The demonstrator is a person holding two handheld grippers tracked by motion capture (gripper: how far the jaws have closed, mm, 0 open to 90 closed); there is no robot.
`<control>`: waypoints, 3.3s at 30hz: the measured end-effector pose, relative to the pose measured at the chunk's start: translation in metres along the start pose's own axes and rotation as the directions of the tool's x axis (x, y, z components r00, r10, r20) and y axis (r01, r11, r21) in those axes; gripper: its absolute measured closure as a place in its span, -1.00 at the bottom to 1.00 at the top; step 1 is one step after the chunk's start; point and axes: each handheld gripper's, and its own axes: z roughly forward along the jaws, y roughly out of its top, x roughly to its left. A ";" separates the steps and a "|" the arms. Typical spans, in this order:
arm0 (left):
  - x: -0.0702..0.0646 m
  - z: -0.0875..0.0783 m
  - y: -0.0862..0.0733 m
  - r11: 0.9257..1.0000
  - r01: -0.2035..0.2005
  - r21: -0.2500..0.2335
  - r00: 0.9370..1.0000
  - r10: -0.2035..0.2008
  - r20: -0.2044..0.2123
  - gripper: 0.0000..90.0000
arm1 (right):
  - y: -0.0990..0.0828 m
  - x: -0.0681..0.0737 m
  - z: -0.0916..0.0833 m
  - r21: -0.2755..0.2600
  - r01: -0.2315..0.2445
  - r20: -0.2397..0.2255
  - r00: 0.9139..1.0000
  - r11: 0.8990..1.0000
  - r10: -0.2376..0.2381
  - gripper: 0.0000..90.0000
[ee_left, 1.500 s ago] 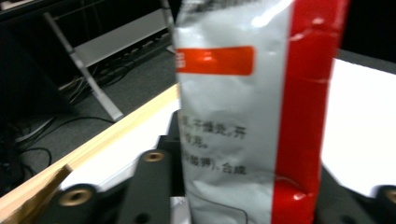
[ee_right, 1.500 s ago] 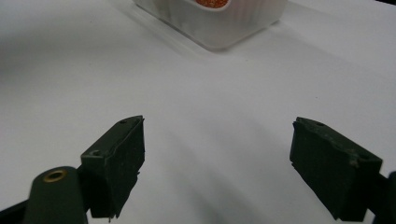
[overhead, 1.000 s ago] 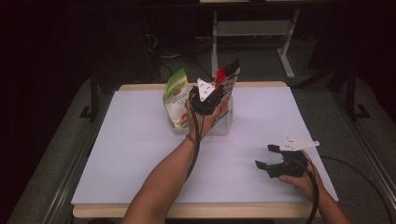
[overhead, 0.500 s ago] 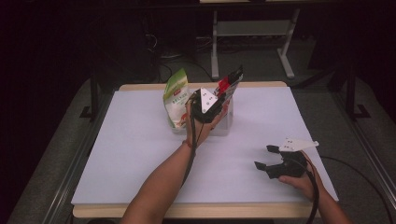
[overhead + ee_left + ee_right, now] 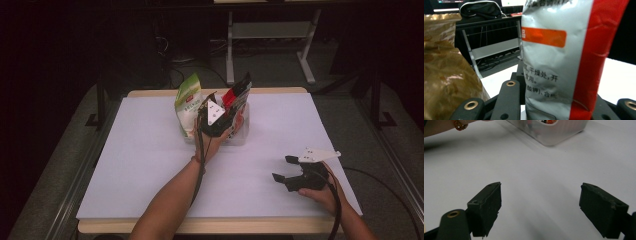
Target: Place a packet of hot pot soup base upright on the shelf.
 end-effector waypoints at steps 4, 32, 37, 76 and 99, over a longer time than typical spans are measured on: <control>0.001 0.000 0.000 1.000 -0.001 0.005 1.000 0.000 0.007 0.54 | 0.000 0.001 0.000 0.002 0.006 0.001 1.000 1.000 -0.006 -0.61; 0.003 -0.012 0.008 0.995 -0.080 0.065 0.996 0.077 0.042 0.40 | 0.002 0.007 0.002 0.007 0.078 0.060 0.995 0.997 -0.078 -0.58; 0.004 -0.015 0.010 0.993 -0.095 0.073 0.995 0.091 0.052 0.38 | 0.002 0.007 0.001 -0.001 0.080 0.070 0.994 0.997 -0.080 -0.58; 0.022 -0.092 0.024 0.973 -0.214 0.083 0.965 0.198 0.172 0.15 | 0.006 0.010 -0.004 -0.040 0.086 0.124 0.989 0.996 -0.080 -0.55; 0.060 -0.163 -0.010 0.951 -0.251 0.180 0.963 0.227 0.143 -0.13 | 0.012 0.014 -0.010 -0.033 0.161 0.228 0.962 0.986 -0.149 -0.55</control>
